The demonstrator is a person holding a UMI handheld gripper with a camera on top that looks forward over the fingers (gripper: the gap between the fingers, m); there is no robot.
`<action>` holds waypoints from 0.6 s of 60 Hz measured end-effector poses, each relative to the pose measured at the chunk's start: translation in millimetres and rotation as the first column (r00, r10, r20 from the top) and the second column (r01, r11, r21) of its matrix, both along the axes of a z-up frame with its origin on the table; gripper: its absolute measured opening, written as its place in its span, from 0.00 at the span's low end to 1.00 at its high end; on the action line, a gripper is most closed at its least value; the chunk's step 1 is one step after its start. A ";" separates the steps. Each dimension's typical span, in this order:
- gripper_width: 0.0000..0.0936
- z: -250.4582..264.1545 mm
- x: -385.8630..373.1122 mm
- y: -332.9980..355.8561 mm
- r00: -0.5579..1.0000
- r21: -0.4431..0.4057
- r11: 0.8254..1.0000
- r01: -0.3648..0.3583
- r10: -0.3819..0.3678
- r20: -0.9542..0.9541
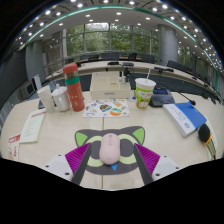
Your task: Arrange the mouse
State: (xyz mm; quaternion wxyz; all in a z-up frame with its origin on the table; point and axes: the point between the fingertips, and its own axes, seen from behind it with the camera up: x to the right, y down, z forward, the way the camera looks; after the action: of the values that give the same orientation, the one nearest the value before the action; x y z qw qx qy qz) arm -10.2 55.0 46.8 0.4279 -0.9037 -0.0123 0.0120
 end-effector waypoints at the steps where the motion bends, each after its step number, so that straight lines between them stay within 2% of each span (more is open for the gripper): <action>1: 0.91 6.5 0.4 -4.6 1.000 0.005 1.000 0.002 -0.002 0.005; 20: 0.91 112.2 -17.1 -137.6 0.999 0.072 0.997 0.007 -0.010 0.043; 36: 0.91 157.5 -29.5 -258.7 0.996 0.119 0.993 0.003 -0.014 0.092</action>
State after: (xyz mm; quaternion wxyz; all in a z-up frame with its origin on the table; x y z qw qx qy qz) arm -39.7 -203.8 204.3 0.4800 -0.8762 -0.0291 -0.0324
